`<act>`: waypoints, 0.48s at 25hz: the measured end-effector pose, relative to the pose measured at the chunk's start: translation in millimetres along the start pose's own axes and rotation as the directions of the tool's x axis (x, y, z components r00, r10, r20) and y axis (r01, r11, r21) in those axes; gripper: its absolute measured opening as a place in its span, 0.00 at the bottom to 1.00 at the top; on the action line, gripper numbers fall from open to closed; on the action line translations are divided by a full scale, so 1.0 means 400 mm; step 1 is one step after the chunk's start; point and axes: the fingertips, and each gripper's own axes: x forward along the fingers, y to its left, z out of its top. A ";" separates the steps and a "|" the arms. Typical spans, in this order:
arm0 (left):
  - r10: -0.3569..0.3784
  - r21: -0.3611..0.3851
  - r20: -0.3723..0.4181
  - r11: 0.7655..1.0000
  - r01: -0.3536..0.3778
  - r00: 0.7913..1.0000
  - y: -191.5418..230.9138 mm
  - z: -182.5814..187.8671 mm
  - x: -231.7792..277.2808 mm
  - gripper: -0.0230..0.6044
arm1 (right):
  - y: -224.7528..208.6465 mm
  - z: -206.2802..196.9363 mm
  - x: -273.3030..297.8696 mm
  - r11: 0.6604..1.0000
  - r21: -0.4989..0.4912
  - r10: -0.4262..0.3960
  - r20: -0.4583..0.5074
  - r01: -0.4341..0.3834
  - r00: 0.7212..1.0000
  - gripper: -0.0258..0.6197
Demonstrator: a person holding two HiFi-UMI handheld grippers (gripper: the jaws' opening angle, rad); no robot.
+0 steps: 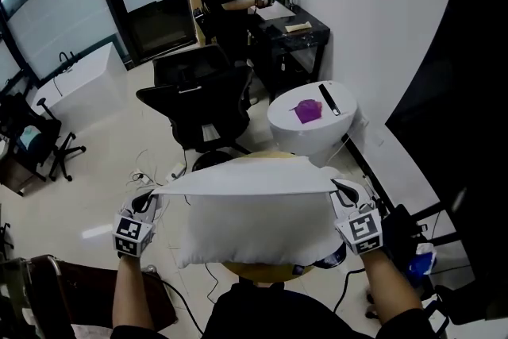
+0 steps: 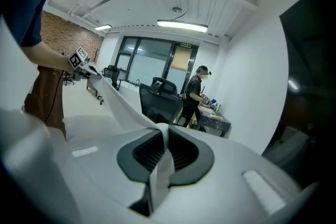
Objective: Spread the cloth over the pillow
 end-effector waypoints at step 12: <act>-0.021 0.062 0.049 0.998 0.018 0.999 0.023 0.110 0.052 0.04 | -0.112 -0.134 0.074 0.993 0.011 -0.114 -0.156 0.117 0.981 0.09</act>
